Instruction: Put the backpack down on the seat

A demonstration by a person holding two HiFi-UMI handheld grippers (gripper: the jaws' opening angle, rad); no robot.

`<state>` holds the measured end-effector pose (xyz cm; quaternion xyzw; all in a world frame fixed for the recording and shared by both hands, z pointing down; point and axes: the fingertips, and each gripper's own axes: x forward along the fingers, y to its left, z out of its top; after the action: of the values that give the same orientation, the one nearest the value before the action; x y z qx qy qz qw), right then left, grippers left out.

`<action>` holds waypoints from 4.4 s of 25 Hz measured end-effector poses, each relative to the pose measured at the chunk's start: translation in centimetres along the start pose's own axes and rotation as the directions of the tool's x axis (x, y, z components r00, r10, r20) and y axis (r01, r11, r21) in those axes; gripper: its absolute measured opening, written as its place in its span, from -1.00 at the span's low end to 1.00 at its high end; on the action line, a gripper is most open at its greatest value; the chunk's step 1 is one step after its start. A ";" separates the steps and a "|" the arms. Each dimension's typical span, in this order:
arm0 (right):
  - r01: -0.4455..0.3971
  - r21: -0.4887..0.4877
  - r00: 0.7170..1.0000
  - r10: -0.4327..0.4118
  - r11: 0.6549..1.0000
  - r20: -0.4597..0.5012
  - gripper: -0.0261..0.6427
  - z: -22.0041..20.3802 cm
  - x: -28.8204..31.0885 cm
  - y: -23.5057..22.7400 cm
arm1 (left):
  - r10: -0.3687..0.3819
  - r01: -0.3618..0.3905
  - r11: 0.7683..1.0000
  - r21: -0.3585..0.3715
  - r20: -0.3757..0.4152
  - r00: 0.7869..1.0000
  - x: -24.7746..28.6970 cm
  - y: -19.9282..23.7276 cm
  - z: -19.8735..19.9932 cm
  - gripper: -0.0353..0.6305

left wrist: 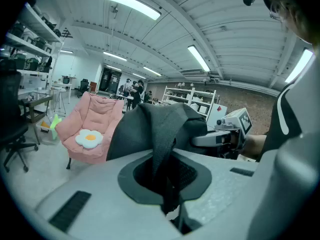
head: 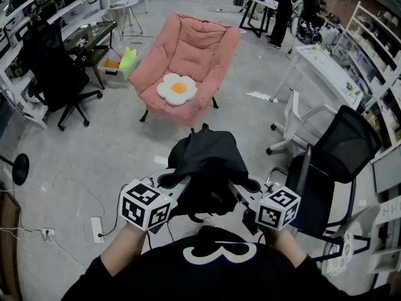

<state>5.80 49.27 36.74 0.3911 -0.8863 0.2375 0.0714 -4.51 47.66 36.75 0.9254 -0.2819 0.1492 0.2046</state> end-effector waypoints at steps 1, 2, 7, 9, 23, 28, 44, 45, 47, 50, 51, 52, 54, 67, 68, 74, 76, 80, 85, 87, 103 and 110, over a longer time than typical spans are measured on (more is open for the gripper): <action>0.000 -0.003 1.000 0.000 1.000 0.002 -0.87 0.1 0.1 0.0 | 0.002 -0.002 1.000 0.002 0.003 1.000 0.0 0.1 0.1 -0.84; -0.001 -0.006 1.000 0.001 1.000 0.004 -0.87 0.2 0.1 -0.1 | 0.004 -0.004 1.000 0.004 0.006 1.000 0.0 0.1 0.2 -0.84; -0.017 -0.018 1.000 0.017 1.000 0.016 -0.87 1.0 0.9 -0.5 | 0.017 -0.017 1.000 0.007 0.015 1.000 0.1 0.8 0.8 -0.84; -0.027 -0.015 0.999 0.027 1.000 0.019 -0.87 1.3 1.4 -1.0 | 0.022 -0.022 1.000 0.007 0.012 1.000 0.3 1.3 1.1 -0.84; -0.122 0.052 0.993 0.122 0.991 0.003 -0.87 4.9 12.0 -11.6 | 0.078 -0.080 0.996 -0.037 -0.060 0.995 8.5 12.3 4.7 -0.84; -0.160 0.108 0.986 0.164 0.981 -0.034 -0.87 7.0 18.2 -17.7 | 0.098 -0.108 0.990 -0.091 -0.105 0.990 13.5 19.2 6.6 -0.84; -0.287 0.187 0.948 0.307 0.940 -0.088 -0.87 15.4 35.7 -28.9 | 0.249 -0.269 0.958 -0.101 -0.173 0.953 21.3 37.8 15.0 -0.85; -0.289 0.173 0.947 0.308 0.941 -0.091 -0.87 15.9 36.4 -29.0 | 0.264 -0.281 0.956 -0.087 -0.168 0.950 21.2 38.5 15.5 -0.85; -0.292 0.142 0.947 0.306 0.946 -0.096 -0.87 17.0 37.8 -29.1 | 0.292 -0.304 0.951 -0.061 -0.157 0.943 21.1 40.1 16.6 -0.85; -0.293 0.109 0.948 0.303 0.950 -0.096 -0.87 18.7 39.3 -29.4 | 0.310 -0.318 0.947 -0.037 -0.132 0.941 21.1 41.9 18.2 -0.85; -0.293 0.108 0.949 0.303 0.950 -0.091 -0.87 19.2 39.7 -29.5 | 0.311 -0.316 0.948 -0.026 -0.122 0.943 21.2 42.3 18.7 -0.85; -0.293 0.112 0.949 0.303 0.949 -0.084 -0.87 19.8 40.2 -29.7 | 0.310 -0.314 0.949 -0.015 -0.111 0.944 21.2 42.9 19.2 -0.85; -0.287 0.115 0.952 0.296 0.951 -0.072 -0.86 20.9 41.5 -30.3 | 0.305 -0.306 0.952 -0.001 -0.088 0.948 21.6 44.4 20.3 -0.85; -0.084 0.207 0.992 0.101 0.975 -0.072 -0.86 26.8 53.7 -40.0 | 0.074 -0.079 0.997 -0.027 -0.145 0.987 30.5 59.9 26.5 -0.85; -0.063 0.222 0.994 0.080 0.973 -0.071 -0.86 27.4 54.7 -40.9 | 0.053 -0.058 0.998 -0.026 -0.157 0.986 31.4 61.2 27.2 -0.85; 0.071 0.281 0.996 -0.055 0.957 -0.063 -0.86 30.2 60.4 -46.5 | -0.051 0.052 0.999 -0.003 -0.217 0.975 36.9 68.7 30.5 -0.85; 0.110 0.306 0.993 -0.095 0.946 -0.064 -0.86 30.9 61.8 -48.5 | -0.083 0.087 0.996 0.007 -0.230 0.970 39.0 70.7 31.4 -0.85; 0.185 0.312 0.982 -0.166 0.932 -0.087 -0.86 32.0 64.6 -52.3 | -0.128 0.135 0.991 0.011 -0.251 0.959 43.0 74.4 32.9 -0.85; 0.267 0.323 0.963 -0.245 0.908 -0.108 -0.86 32.3 67.7 -57.0 | -0.173 0.185 0.983 0.011 -0.297 0.939 47.9 78.6 33.3 -0.85; 0.292 0.336 0.956 -0.269 0.895 -0.115 -0.86 31.9 68.6 -58.7 | -0.185 0.199 0.980 0.014 -0.315 0.931 49.8 79.8 33.1 -0.85; 0.438 0.287 0.899 -0.420 0.852 -0.126 -0.86 29.6 73.0 -71.1 | -0.227 0.262 0.963 0.065 -0.331 0.916 61.8 85.6 31.7 -0.85; 0.549 0.326 0.834 -0.527 0.769 -0.162 -0.73 28.4 73.3 -75.8 | -0.227 0.210 0.974 -0.088 -0.370 0.901 64.9 88.9 29.3 -0.61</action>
<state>12.47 -56.64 62.43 0.6273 -0.6756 0.3767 0.0904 0.09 -63.07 62.80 0.9001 -0.1352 0.2941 0.2915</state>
